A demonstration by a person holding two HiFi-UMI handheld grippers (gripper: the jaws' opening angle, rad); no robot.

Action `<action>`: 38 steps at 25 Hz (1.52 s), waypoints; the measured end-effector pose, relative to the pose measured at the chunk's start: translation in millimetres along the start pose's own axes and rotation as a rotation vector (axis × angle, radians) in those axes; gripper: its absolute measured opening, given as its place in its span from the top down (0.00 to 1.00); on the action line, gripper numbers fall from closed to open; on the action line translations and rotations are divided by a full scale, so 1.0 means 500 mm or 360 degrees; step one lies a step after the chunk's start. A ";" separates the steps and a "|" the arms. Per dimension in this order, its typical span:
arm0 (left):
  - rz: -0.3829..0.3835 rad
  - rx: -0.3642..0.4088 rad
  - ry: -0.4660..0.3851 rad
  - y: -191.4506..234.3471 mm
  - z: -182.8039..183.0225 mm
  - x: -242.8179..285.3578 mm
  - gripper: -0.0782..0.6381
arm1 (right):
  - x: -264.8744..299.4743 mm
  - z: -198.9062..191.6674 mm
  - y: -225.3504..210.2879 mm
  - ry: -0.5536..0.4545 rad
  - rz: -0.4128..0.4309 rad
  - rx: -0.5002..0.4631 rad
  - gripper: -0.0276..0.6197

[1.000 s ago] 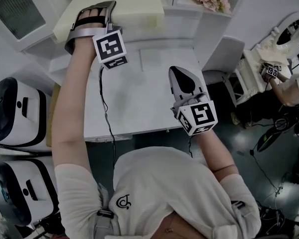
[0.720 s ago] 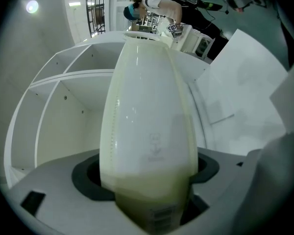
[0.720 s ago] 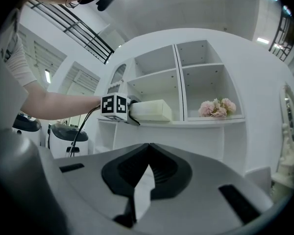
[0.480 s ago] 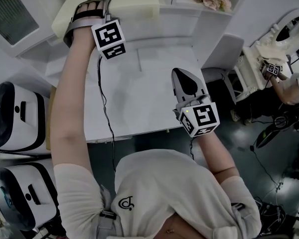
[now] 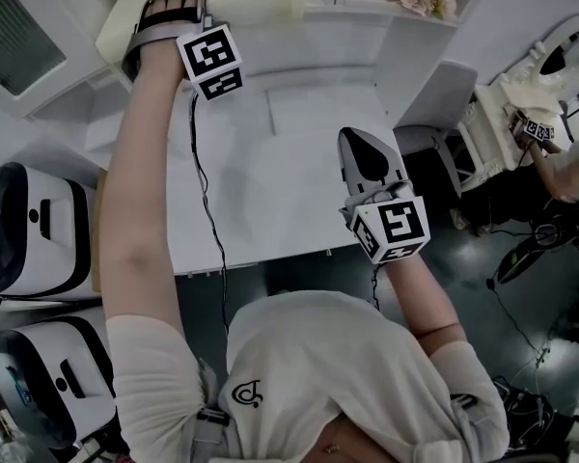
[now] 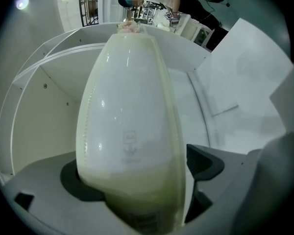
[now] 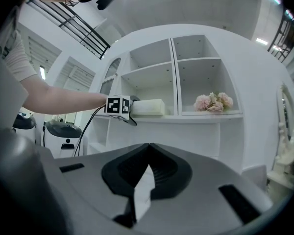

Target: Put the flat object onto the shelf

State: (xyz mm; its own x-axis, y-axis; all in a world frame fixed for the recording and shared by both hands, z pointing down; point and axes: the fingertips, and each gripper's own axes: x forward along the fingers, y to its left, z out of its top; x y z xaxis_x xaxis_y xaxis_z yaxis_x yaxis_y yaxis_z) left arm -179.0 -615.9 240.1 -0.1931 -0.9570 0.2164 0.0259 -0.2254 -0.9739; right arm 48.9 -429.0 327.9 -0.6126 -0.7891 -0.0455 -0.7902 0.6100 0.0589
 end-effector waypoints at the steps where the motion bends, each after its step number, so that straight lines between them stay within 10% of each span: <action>1: -0.0003 0.0001 0.0011 0.000 -0.001 0.007 0.18 | 0.004 -0.001 -0.001 0.0004 0.0002 0.0001 0.95; 22: 0.0077 0.0003 0.0051 0.020 -0.015 0.076 0.14 | 0.051 0.024 0.020 -0.0029 0.0050 -0.0076 0.95; 38: 0.0199 -0.0082 -0.0082 0.065 0.000 -0.065 0.14 | 0.038 0.043 0.046 -0.0080 0.0065 -0.0088 0.95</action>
State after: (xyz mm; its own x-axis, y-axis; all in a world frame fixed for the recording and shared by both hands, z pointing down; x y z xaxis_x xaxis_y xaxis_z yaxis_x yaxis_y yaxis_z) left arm -172.0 -592.3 201.3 -0.1411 -0.9854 0.0953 -0.0039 -0.0957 -0.9954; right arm 18.6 -428.6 306.9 -0.6457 -0.7581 -0.0917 -0.7630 0.6357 0.1169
